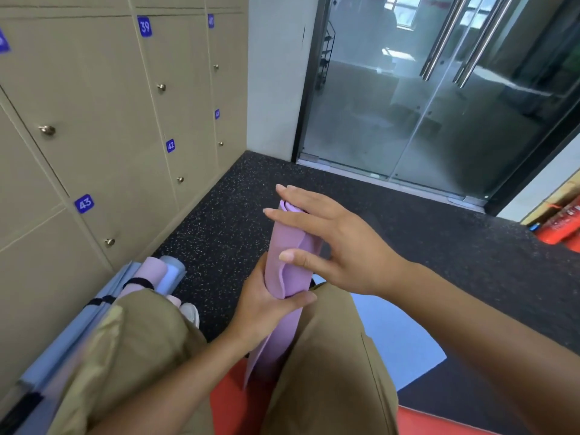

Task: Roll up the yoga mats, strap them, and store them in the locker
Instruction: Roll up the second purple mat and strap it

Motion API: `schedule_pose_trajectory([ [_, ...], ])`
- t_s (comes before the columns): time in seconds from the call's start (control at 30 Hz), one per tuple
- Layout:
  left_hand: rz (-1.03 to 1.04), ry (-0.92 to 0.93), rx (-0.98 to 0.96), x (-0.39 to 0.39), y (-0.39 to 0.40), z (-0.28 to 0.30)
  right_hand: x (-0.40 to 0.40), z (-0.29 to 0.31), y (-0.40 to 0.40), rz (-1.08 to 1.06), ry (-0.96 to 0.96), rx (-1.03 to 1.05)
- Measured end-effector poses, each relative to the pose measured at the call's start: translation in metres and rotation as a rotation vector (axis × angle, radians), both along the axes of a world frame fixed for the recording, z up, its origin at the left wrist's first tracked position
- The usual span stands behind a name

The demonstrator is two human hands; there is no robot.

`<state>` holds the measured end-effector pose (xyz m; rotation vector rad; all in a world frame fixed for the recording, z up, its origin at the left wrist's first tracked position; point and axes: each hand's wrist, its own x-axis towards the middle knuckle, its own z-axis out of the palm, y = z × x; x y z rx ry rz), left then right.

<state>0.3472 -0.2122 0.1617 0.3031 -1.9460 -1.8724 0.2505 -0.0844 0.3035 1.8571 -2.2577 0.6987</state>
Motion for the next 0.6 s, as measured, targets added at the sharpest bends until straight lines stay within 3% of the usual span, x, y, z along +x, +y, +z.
schedule_pose_trajectory([
  [0.33, 0.129, 0.022, -0.141, -0.014, 0.023, 0.006, -0.007, 0.007, 0.018, -0.058, -0.127, 0.018],
  [0.6, 0.143, -0.011, -0.186, -0.029, 0.031, -0.001, -0.003, -0.002, 0.115, -0.278, -0.189, 0.116],
])
